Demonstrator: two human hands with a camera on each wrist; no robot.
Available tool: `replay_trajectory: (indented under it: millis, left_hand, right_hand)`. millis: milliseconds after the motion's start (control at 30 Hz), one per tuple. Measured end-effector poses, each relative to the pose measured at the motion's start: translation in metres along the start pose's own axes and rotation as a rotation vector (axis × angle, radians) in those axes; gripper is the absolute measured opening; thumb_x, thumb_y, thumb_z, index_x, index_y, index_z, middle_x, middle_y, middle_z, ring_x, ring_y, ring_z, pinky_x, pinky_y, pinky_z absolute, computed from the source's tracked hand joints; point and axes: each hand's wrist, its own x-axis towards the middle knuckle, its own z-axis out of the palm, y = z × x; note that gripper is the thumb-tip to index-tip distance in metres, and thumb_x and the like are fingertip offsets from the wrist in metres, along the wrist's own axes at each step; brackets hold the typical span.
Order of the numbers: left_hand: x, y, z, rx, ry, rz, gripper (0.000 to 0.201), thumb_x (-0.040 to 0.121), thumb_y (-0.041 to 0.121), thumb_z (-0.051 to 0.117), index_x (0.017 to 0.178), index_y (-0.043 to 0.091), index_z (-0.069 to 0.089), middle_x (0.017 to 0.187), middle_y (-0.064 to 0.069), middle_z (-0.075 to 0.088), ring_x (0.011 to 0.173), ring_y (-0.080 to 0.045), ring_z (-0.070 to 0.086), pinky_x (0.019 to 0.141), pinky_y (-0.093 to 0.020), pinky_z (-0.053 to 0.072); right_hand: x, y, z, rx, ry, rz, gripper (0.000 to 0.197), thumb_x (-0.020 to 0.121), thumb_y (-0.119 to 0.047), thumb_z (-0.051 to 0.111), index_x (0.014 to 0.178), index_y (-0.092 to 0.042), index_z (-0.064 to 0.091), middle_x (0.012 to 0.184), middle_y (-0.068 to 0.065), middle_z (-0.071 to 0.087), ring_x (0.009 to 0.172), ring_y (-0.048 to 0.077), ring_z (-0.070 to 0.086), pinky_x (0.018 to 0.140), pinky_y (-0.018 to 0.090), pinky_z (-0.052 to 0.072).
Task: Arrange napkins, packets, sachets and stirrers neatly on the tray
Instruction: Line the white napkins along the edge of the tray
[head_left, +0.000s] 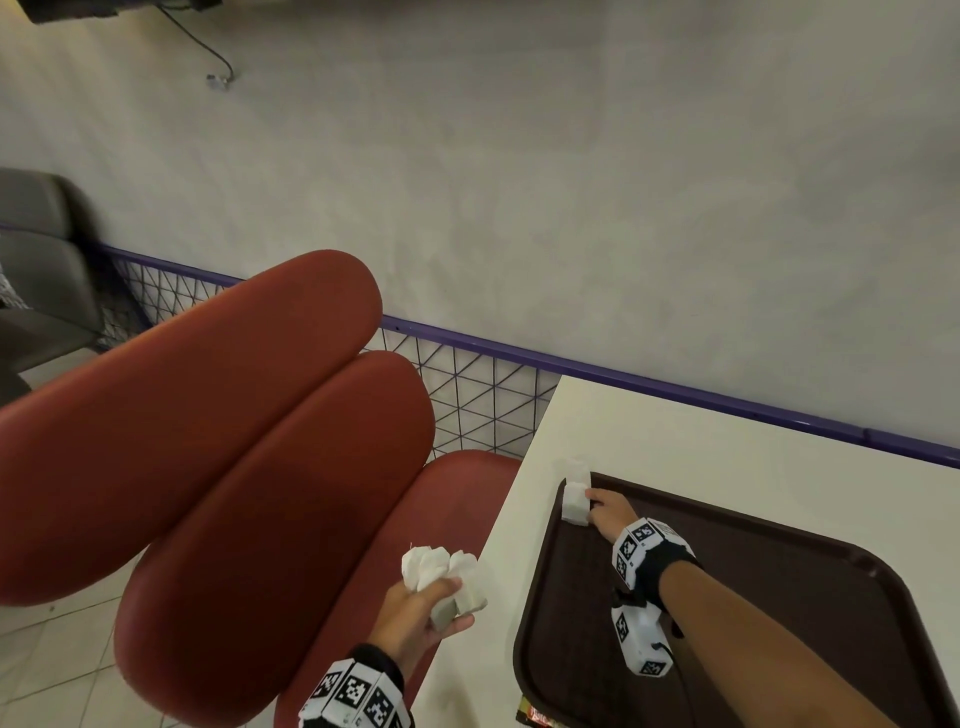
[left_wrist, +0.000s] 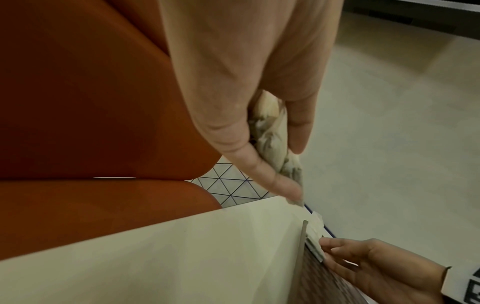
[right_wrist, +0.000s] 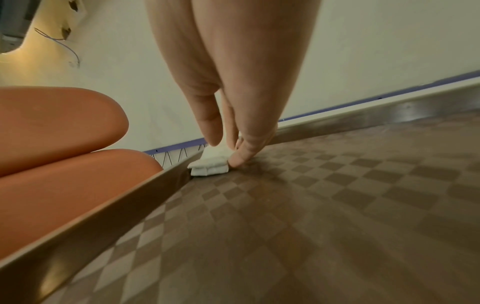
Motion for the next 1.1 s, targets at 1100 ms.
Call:
replay_trajectory:
  millis: [1100]
  left_hand:
    - [-0.001,-0.008,0.041,0.018,-0.105,-0.083,0.03,0.084,0.004,0.066,0.113,-0.003,0.06,0.104,-0.021,0.067,0.087,-0.029,0.068,0.063,-0.03,0.059]
  right_hand:
    - [-0.161,-0.008,0.014,0.307,-0.41,-0.303,0.023,0.086,0.006,0.055,0.106,0.005,0.066,0.091,0.0,0.066,0.082,0.003,0.061,0.074,0.012,0.05]
